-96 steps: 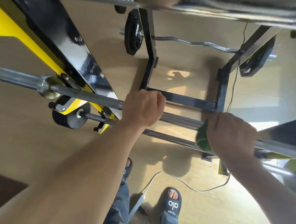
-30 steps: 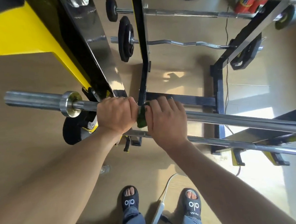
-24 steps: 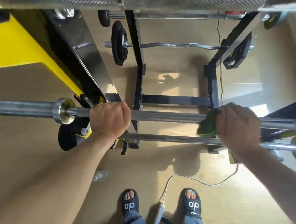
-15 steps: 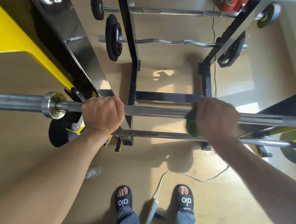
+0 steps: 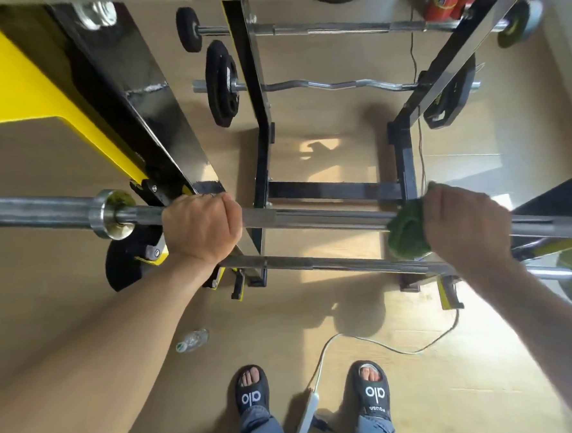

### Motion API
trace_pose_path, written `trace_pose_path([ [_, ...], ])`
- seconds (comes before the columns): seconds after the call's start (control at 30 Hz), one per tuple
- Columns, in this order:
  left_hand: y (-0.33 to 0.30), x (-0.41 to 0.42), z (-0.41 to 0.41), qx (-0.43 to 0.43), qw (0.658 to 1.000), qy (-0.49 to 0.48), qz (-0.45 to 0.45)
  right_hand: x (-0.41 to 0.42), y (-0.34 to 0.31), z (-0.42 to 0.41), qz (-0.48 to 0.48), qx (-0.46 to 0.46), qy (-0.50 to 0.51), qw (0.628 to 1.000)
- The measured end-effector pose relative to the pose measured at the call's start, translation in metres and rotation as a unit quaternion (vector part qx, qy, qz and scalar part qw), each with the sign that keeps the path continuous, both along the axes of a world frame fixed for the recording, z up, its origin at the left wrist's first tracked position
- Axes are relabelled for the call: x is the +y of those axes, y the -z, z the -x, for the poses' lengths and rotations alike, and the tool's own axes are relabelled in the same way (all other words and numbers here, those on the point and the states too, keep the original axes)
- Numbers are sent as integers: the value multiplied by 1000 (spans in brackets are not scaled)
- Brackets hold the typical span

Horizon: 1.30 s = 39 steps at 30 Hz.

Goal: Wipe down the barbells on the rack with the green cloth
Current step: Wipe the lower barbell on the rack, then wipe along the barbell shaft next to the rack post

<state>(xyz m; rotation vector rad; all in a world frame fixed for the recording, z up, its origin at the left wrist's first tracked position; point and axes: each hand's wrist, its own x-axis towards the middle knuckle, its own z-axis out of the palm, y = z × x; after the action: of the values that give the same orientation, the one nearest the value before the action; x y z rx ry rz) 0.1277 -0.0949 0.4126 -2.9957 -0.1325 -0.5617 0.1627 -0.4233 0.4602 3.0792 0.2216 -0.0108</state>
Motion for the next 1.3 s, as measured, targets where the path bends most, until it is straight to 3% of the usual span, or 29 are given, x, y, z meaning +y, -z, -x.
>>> trace_pose_path([
  [0.13,1,-3,0,-28,1000,4,-12,8,6,-2,-27,-37,80,996],
  [0.27,1,-1,1,-32,999,-5,-6,94,7,7,-58,-36,18,997],
  [0.43,-6,-1,2,29,999,13,-32,204,9,9,-108,14,-56,992],
  [0.57,-10,2,3,62,998,24,-4,181,13,12,-90,-27,-111,989],
  [0.7,-25,22,16,109,987,111,40,124,11,16,-54,-66,-101,991],
  [0.8,-53,48,25,50,986,110,113,118,11,18,-90,-75,-4,993],
  [0.9,-75,78,33,-41,977,23,208,180,12,21,-52,-75,-36,995],
  [0.97,-71,98,34,-51,980,-59,182,224,10,23,-57,-46,-68,995],
  [1.07,-44,112,22,7,980,-138,142,254,12,19,-70,-11,-89,994],
  [1.17,-36,115,16,72,988,-79,112,245,15,18,-74,-18,-125,989],
  [1.3,-43,121,19,64,991,-27,117,194,12,23,-90,-88,-127,984],
])
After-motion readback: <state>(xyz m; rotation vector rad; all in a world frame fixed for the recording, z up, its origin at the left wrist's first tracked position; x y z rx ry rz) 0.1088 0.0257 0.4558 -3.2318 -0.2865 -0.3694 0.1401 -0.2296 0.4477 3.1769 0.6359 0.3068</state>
